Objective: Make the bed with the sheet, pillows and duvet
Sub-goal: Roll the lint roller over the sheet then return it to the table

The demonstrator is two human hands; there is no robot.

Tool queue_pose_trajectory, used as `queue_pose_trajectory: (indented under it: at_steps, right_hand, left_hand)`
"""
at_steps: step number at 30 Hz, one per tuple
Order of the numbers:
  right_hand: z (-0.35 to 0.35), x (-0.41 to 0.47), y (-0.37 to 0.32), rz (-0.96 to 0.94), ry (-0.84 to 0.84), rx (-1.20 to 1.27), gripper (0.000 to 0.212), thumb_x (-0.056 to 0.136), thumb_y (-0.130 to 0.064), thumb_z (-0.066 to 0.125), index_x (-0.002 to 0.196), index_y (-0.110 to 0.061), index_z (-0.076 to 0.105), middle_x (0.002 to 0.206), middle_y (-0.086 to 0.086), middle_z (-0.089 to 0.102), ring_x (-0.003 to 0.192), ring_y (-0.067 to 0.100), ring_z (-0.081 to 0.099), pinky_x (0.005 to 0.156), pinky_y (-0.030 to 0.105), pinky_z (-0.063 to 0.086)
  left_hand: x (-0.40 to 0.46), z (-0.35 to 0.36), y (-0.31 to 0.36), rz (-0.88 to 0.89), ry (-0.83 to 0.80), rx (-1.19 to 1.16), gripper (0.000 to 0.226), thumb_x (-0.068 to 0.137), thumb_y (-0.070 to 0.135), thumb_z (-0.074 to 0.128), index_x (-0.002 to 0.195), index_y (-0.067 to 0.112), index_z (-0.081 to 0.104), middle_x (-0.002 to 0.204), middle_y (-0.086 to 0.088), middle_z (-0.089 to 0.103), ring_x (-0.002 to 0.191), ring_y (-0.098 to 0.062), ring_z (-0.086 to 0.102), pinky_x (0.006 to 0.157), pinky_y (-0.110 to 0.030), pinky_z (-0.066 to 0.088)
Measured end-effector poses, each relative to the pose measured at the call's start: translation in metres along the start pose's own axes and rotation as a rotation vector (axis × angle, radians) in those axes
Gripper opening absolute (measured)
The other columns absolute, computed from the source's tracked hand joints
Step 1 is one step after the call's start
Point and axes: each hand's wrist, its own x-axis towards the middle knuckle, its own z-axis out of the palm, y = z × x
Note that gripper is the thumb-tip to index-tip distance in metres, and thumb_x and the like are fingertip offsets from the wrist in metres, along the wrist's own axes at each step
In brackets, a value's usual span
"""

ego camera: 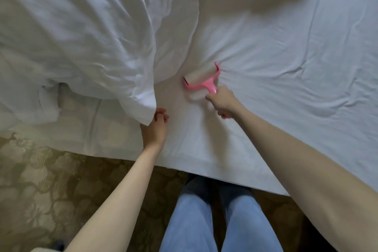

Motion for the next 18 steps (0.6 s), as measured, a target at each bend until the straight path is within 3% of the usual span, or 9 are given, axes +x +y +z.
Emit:
queue_pose_trajectory:
  at_steps: [2, 5, 7, 8, 10, 13, 18]
  right_hand:
    - [-0.005, 0.012, -0.025, -0.025, -0.017, 0.025, 0.023, 0.089, -0.016, 0.048, 0.070, -0.012, 0.036, 0.062, 0.011, 0.043, 0.044, 0.020, 0.041, 0.042, 0.022, 0.031]
    - [-0.013, 0.024, -0.056, -0.051, -0.055, 0.052, 0.022, 0.091, -0.012, 0.044, 0.073, -0.015, 0.030, 0.061, 0.007, 0.034, 0.045, 0.015, 0.031, 0.047, 0.023, 0.024]
    - [-0.013, 0.026, -0.061, -0.059, -0.053, 0.063, 0.022, 0.090, -0.012, 0.043, 0.073, -0.016, 0.029, 0.061, 0.006, 0.033, 0.046, 0.015, 0.029, 0.048, 0.023, 0.023]
    - [-0.012, 0.024, -0.058, -0.062, -0.051, 0.072, 0.022, 0.089, -0.011, 0.043, 0.073, -0.017, 0.029, 0.061, 0.006, 0.033, 0.045, 0.014, 0.029, 0.048, 0.022, 0.023]
    - [-0.008, 0.017, -0.037, -0.061, -0.043, 0.082, 0.020, 0.088, -0.012, 0.045, 0.073, -0.016, 0.032, 0.059, 0.007, 0.035, 0.043, 0.015, 0.032, 0.045, 0.021, 0.026]
    - [-0.005, -0.002, 0.012, -0.046, -0.035, 0.062, 0.015, 0.085, -0.015, 0.048, 0.073, -0.012, 0.039, 0.057, 0.010, 0.041, 0.040, 0.018, 0.038, 0.041, 0.022, 0.031]
    - [0.004, -0.056, 0.100, 0.044, -0.057, 0.071, 0.014, 0.085, -0.016, 0.048, 0.073, -0.010, 0.042, 0.058, 0.011, 0.041, 0.040, 0.019, 0.037, 0.037, 0.023, 0.030]
  left_hand:
    - [0.008, -0.010, 0.002, 0.036, 0.007, -0.067, 0.019, 0.095, 0.003, 0.044, 0.099, -0.001, 0.062, 0.086, -0.006, 0.063, 0.079, -0.013, 0.060, 0.071, -0.012, 0.048]
    - [0.016, -0.020, 0.001, 0.134, 0.012, -0.074, 0.020, 0.092, 0.009, 0.056, 0.103, -0.007, 0.060, 0.100, -0.024, 0.062, 0.093, -0.033, 0.060, 0.086, -0.039, 0.050]
    - [0.015, -0.022, 0.002, 0.133, 0.019, -0.087, 0.015, 0.092, 0.009, 0.056, 0.098, -0.003, 0.061, 0.102, -0.026, 0.062, 0.096, -0.038, 0.060, 0.087, -0.042, 0.050]
    - [0.014, -0.021, 0.002, 0.120, 0.016, -0.093, 0.009, 0.093, 0.005, 0.054, 0.090, 0.002, 0.063, 0.098, -0.023, 0.063, 0.094, -0.036, 0.060, 0.086, -0.041, 0.050]
    - [0.008, -0.016, 0.001, 0.066, 0.033, -0.086, 0.025, 0.094, 0.001, 0.047, 0.078, 0.013, 0.062, 0.086, -0.009, 0.065, 0.087, -0.025, 0.061, 0.082, -0.032, 0.049]
    - [-0.003, -0.008, -0.005, -0.020, 0.046, -0.075, 0.025, 0.095, 0.005, 0.041, 0.086, 0.011, 0.064, 0.078, 0.001, 0.064, 0.078, -0.013, 0.060, 0.072, -0.018, 0.044]
    - [-0.028, 0.009, -0.019, -0.033, -0.035, 0.069, 0.028, 0.098, 0.010, 0.035, 0.098, 0.016, 0.062, 0.087, 0.002, 0.063, 0.084, -0.010, 0.058, 0.068, -0.016, 0.042]
